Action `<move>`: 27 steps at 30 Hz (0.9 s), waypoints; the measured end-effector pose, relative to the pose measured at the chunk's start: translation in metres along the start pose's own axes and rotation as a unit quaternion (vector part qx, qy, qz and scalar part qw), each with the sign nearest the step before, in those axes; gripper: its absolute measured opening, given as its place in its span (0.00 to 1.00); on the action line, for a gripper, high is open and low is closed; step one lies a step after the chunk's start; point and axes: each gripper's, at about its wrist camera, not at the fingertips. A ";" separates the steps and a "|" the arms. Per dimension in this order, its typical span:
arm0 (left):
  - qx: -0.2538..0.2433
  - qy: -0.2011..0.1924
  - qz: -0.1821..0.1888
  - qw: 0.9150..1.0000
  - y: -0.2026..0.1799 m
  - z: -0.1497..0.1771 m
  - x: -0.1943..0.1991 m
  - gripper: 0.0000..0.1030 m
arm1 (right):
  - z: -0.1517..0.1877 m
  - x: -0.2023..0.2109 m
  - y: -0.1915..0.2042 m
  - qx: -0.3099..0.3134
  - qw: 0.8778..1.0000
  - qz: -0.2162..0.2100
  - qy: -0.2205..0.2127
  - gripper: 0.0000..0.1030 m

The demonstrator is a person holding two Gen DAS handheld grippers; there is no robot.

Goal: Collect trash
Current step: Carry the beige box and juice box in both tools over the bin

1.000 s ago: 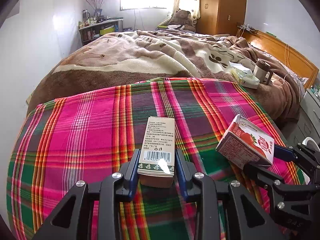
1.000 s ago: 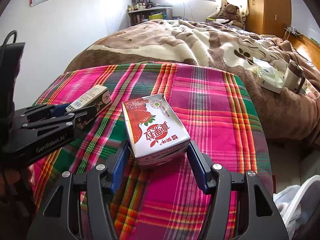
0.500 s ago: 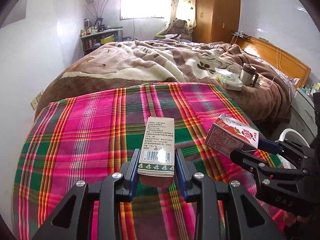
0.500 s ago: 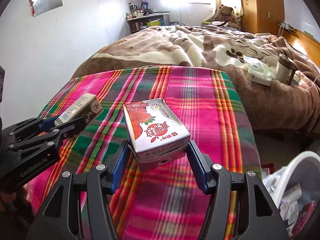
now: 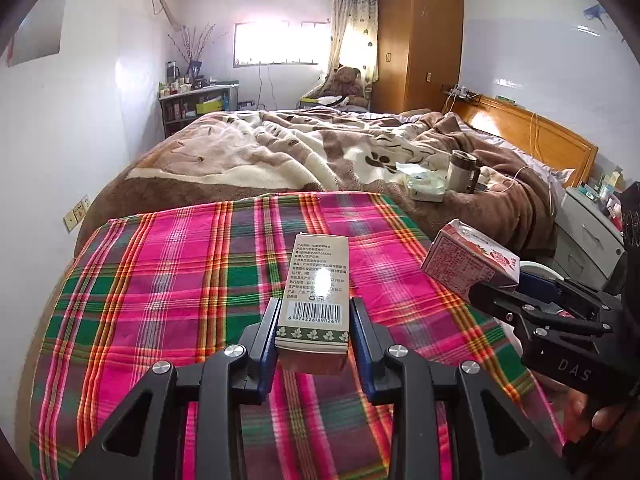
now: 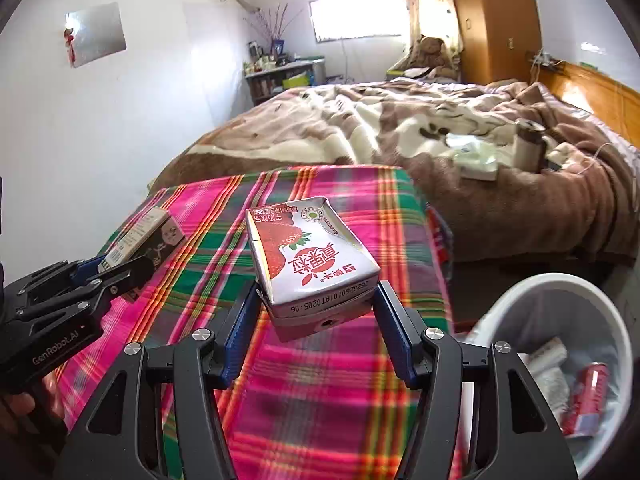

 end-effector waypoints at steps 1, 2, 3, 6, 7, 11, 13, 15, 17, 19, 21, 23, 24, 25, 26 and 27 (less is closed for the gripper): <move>0.000 -0.002 0.001 1.000 -0.004 0.000 0.004 0.32 | 0.000 0.005 -0.003 -0.001 1.000 0.003 -0.002 0.58; 0.000 -0.003 0.003 1.000 -0.007 0.000 0.007 0.32 | 0.000 0.008 -0.004 -0.002 1.000 0.003 -0.004 0.58; -0.002 -0.002 0.006 1.000 -0.011 0.000 0.010 0.32 | 0.000 0.013 -0.007 -0.004 1.000 0.003 -0.008 0.58; -0.007 -0.010 0.014 1.000 -0.025 0.001 0.022 0.32 | 0.000 0.023 -0.012 -0.003 1.000 0.012 -0.020 0.58; -0.009 -0.014 0.016 1.000 -0.030 0.000 0.026 0.32 | 0.000 0.027 -0.014 -0.002 1.000 0.015 -0.023 0.58; -0.006 -0.024 0.033 0.999 -0.045 -0.001 0.039 0.32 | 0.001 0.046 -0.026 -0.008 0.999 0.023 -0.037 0.58; -0.011 -0.029 0.039 0.999 -0.055 -0.001 0.045 0.32 | 0.001 0.054 -0.034 -0.010 0.998 0.034 -0.044 0.58; -0.012 -0.032 0.052 0.998 -0.067 -0.001 0.049 0.32 | 0.004 0.062 -0.041 -0.014 0.998 0.044 -0.048 0.58; -0.015 -0.035 0.068 0.997 -0.080 0.000 0.052 0.32 | 0.006 0.068 -0.051 -0.018 0.997 0.058 -0.048 0.58; -0.017 -0.033 0.083 0.996 -0.093 0.000 0.051 0.32 | 0.011 0.075 -0.064 -0.023 0.996 0.076 -0.049 0.58; -0.018 -0.029 0.093 0.995 -0.104 0.002 0.049 0.32 | 0.014 0.079 -0.075 -0.028 0.994 0.091 -0.046 0.58; -0.022 -0.025 0.108 0.994 -0.118 0.006 0.047 0.32 | 0.017 0.086 -0.084 -0.034 0.993 0.104 -0.048 0.58; -0.023 -0.024 0.113 0.993 -0.123 0.007 0.047 0.32 | 0.018 0.088 -0.088 -0.036 0.992 0.109 -0.047 0.58; -0.027 -0.022 0.120 0.992 -0.131 0.009 0.046 0.32 | 0.019 0.089 -0.093 -0.040 0.991 0.116 -0.045 0.58; -0.027 -0.021 0.123 0.992 -0.135 0.010 0.046 0.32 | 0.020 0.090 -0.099 -0.044 0.990 0.124 -0.045 0.58; -0.028 -0.021 0.130 0.991 -0.143 0.010 0.045 0.32 | 0.022 0.092 -0.105 -0.047 0.989 0.130 -0.044 0.58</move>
Point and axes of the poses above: each gripper's, at about its wrist camera, not at the fingertips, and x roughly against the way its jaws point, y to its left, z to its underside, and after that the axes turned 13 degrees about -y, right-handed
